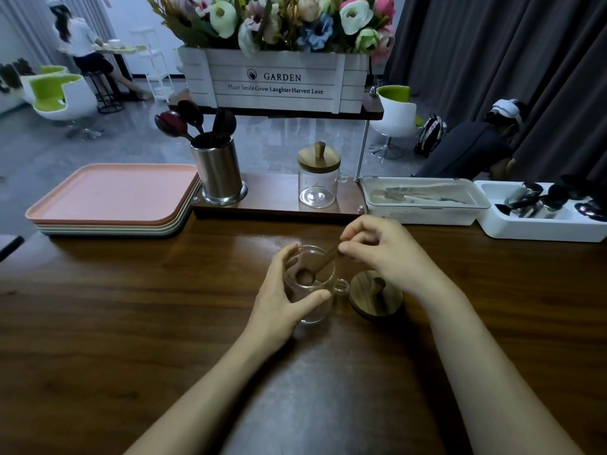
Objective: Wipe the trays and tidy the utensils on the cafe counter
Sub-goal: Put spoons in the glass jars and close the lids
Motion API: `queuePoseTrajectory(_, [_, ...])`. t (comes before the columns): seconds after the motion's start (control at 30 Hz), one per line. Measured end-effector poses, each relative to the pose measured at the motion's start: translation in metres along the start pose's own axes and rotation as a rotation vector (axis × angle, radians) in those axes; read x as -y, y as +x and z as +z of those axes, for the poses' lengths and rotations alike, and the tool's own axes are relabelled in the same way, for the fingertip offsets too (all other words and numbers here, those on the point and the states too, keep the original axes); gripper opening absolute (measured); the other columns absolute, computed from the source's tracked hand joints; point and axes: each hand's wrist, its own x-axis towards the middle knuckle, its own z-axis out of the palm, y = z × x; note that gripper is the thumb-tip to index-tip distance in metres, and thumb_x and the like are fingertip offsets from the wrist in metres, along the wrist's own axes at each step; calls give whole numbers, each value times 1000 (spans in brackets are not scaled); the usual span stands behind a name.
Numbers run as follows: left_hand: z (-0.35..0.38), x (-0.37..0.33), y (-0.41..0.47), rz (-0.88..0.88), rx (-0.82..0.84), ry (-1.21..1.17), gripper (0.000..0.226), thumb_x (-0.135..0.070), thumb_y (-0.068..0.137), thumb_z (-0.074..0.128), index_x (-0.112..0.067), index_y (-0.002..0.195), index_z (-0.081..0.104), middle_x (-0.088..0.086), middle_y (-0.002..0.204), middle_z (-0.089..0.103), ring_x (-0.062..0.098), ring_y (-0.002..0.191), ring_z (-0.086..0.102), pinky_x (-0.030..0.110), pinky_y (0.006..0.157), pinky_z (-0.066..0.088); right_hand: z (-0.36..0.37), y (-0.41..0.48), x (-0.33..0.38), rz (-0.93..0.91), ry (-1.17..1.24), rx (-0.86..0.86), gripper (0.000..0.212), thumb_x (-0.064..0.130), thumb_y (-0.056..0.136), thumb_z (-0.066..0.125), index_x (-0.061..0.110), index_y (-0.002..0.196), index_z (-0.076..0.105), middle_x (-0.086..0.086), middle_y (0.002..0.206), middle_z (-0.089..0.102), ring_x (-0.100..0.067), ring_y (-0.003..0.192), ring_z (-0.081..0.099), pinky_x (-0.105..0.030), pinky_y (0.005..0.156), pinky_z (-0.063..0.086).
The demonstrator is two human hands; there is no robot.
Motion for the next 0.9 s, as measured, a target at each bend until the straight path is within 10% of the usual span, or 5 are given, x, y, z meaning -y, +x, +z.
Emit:
queuePoseTrajectory(0.37, [2, 3, 1, 2, -16, -17, 89, -47, 68, 85, -35, 145, 42, -24, 137, 56, 2, 133, 51, 22, 110, 39, 47, -3, -1, 147, -114, -123, 10, 29, 81, 80, 31, 73, 75, 18, 109, 53, 5, 96, 52, -24, 87, 37])
queuePoseTrajectory(0.6, [2, 3, 1, -2, -17, -18, 90, -47, 68, 86, -34, 146, 41, -22, 140, 54, 3, 137, 47, 30, 114, 38, 47, -10, 6, 113, -420, -54, 15, 37, 94, 64, 37, 92, 78, 10, 160, 36, -22, 142, 34, -28, 104, 28])
queuePoseTrajectory(0.77, [1, 2, 0, 4, -16, -6, 88, -46, 70, 86, -37, 145, 41, -24, 140, 53, 4, 136, 48, 35, 116, 39, 47, -21, -13, -1, -292, -163, 25, 53, 93, 51, 65, 111, 63, 23, 159, 30, -15, 142, 38, -42, 112, 40])
queuePoseTrajectory(0.9, [0, -1, -1, 8, -10, 11, 85, -49, 69, 85, -46, 142, 40, -28, 137, 54, 0, 135, 48, 30, 115, 38, 30, -33, -42, 42, -139, -402, 26, 36, 98, 58, 42, 119, 71, 15, 146, 52, -9, 130, 51, -39, 109, 44])
